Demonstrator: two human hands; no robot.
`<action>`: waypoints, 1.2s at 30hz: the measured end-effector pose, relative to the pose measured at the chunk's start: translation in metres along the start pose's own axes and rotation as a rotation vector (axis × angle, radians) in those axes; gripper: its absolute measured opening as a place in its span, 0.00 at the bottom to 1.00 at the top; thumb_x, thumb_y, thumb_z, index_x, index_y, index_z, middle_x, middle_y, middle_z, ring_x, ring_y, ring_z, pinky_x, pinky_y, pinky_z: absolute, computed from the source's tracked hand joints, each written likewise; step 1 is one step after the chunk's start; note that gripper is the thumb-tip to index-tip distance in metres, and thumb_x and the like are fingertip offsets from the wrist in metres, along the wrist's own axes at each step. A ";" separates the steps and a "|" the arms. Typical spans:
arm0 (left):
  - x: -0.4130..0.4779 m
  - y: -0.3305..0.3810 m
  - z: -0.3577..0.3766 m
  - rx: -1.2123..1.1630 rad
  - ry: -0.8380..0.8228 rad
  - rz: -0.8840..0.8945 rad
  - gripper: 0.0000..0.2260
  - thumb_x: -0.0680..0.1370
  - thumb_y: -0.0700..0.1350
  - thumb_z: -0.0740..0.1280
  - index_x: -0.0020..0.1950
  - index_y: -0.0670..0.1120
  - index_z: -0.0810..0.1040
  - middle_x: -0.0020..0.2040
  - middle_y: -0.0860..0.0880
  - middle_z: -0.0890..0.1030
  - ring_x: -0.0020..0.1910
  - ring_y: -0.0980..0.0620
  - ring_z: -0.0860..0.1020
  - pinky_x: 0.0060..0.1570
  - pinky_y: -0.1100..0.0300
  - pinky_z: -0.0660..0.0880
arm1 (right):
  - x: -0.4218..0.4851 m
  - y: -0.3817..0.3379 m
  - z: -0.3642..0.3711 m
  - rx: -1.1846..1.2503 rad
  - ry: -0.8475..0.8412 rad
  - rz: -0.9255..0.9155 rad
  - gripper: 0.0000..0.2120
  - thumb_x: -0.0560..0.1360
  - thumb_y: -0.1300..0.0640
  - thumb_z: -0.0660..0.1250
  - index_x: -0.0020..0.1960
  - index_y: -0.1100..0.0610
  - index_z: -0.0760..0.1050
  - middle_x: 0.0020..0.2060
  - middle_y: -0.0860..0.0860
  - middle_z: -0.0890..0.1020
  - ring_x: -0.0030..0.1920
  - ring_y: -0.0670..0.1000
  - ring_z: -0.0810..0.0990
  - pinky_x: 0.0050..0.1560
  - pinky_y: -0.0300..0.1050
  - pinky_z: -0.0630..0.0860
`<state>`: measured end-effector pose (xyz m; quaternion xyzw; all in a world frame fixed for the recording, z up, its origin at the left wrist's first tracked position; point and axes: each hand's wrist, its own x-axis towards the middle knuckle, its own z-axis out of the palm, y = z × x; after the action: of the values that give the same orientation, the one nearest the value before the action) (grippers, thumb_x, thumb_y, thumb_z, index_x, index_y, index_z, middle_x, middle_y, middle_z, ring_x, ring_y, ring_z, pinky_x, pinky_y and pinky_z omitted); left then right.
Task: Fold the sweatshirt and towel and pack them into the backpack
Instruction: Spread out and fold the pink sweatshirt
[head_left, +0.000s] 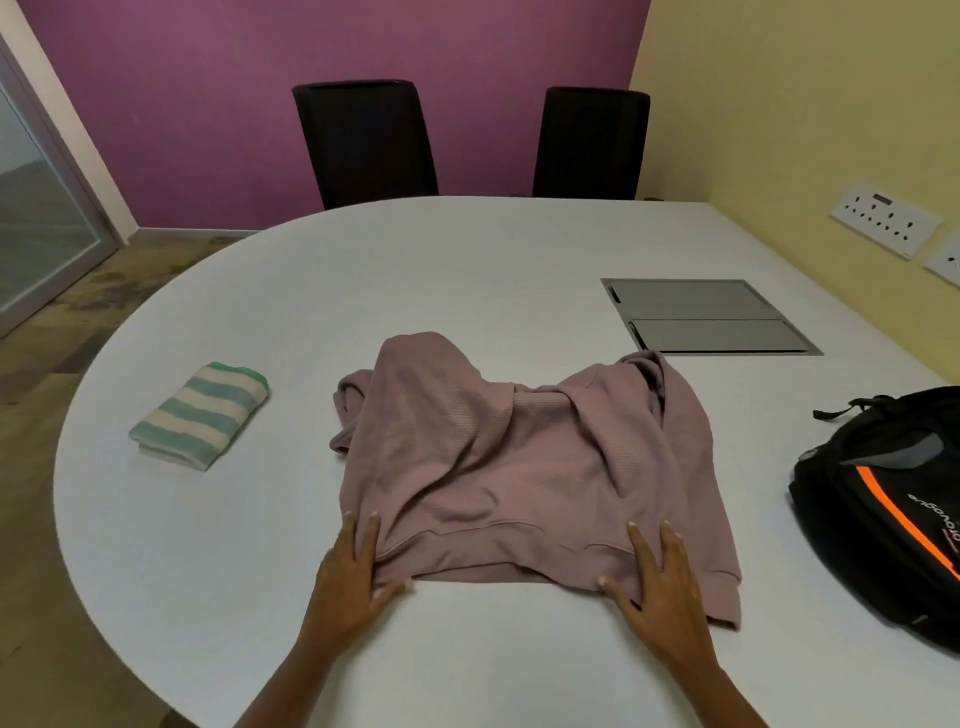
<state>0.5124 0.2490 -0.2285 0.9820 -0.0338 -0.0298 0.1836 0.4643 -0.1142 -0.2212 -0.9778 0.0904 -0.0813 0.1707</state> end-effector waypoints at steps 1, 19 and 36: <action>-0.002 -0.004 0.001 0.057 -0.031 0.023 0.45 0.70 0.74 0.43 0.72 0.41 0.62 0.66 0.31 0.69 0.57 0.35 0.78 0.50 0.46 0.78 | -0.005 0.002 0.001 -0.038 -0.024 -0.035 0.41 0.69 0.27 0.48 0.69 0.55 0.68 0.67 0.66 0.68 0.66 0.66 0.68 0.57 0.62 0.72; 0.003 0.008 -0.044 0.186 0.087 0.022 0.22 0.60 0.31 0.76 0.53 0.37 0.77 0.36 0.41 0.77 0.28 0.42 0.76 0.23 0.58 0.71 | 0.013 0.013 -0.030 -0.019 -0.003 0.101 0.12 0.65 0.72 0.65 0.33 0.59 0.67 0.33 0.59 0.76 0.35 0.59 0.75 0.31 0.44 0.63; -0.024 -0.027 -0.035 0.234 0.176 0.338 0.30 0.77 0.64 0.44 0.28 0.52 0.76 0.24 0.55 0.74 0.21 0.54 0.72 0.28 0.73 0.47 | -0.019 0.043 -0.046 -0.232 0.078 -0.179 0.14 0.62 0.55 0.53 0.27 0.59 0.74 0.27 0.53 0.75 0.25 0.54 0.75 0.20 0.42 0.63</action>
<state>0.4929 0.2884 -0.2049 0.9758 -0.1849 0.0911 0.0729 0.4303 -0.1647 -0.1961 -0.9912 0.0182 -0.1233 0.0448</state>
